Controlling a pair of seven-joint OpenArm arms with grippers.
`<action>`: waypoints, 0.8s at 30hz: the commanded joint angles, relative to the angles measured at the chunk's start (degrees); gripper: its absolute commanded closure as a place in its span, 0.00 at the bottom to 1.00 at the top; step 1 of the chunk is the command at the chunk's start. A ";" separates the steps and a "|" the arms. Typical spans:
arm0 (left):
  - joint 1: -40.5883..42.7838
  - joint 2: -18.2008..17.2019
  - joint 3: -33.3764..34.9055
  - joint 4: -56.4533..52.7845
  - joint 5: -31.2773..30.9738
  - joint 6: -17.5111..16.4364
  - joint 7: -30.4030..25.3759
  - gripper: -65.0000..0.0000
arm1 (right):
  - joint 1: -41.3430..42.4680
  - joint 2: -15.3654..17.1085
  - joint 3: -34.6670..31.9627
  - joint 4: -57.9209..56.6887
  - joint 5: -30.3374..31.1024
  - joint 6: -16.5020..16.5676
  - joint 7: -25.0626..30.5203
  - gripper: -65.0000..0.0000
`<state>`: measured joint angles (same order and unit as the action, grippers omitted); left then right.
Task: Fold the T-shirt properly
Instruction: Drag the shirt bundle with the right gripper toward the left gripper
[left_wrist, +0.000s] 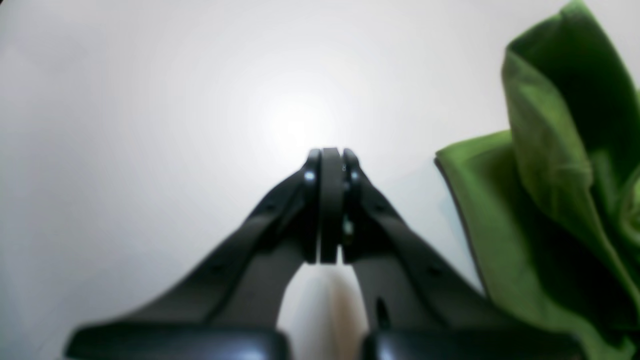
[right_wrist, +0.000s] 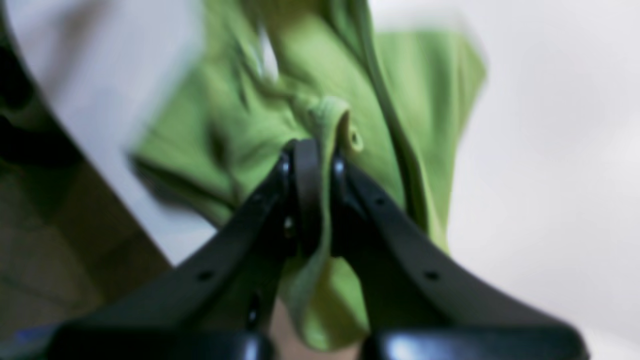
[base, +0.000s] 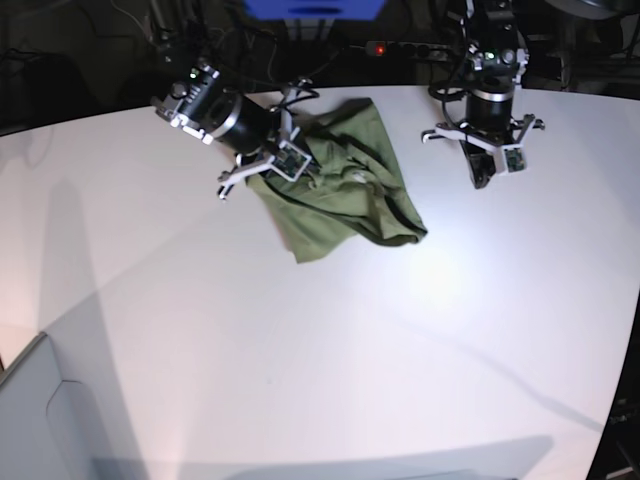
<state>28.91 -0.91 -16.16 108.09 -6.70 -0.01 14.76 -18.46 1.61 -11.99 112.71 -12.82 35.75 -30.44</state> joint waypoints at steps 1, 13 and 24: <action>0.06 -0.10 -0.14 0.87 -0.20 0.05 -1.53 1.00 | -0.66 0.11 -0.89 1.71 0.91 1.13 1.21 1.00; 0.15 -0.10 -0.14 1.40 -0.20 0.05 -1.53 1.00 | -1.19 9.87 -16.19 2.06 0.91 1.13 0.77 0.94; 1.56 0.25 -0.23 7.64 -0.20 0.41 -1.45 0.67 | -1.10 11.45 -17.77 2.50 0.91 0.96 1.21 0.31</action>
<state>30.33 -0.62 -16.23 114.28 -6.68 0.23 15.16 -19.14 12.99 -29.65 114.06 -13.21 35.75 -30.44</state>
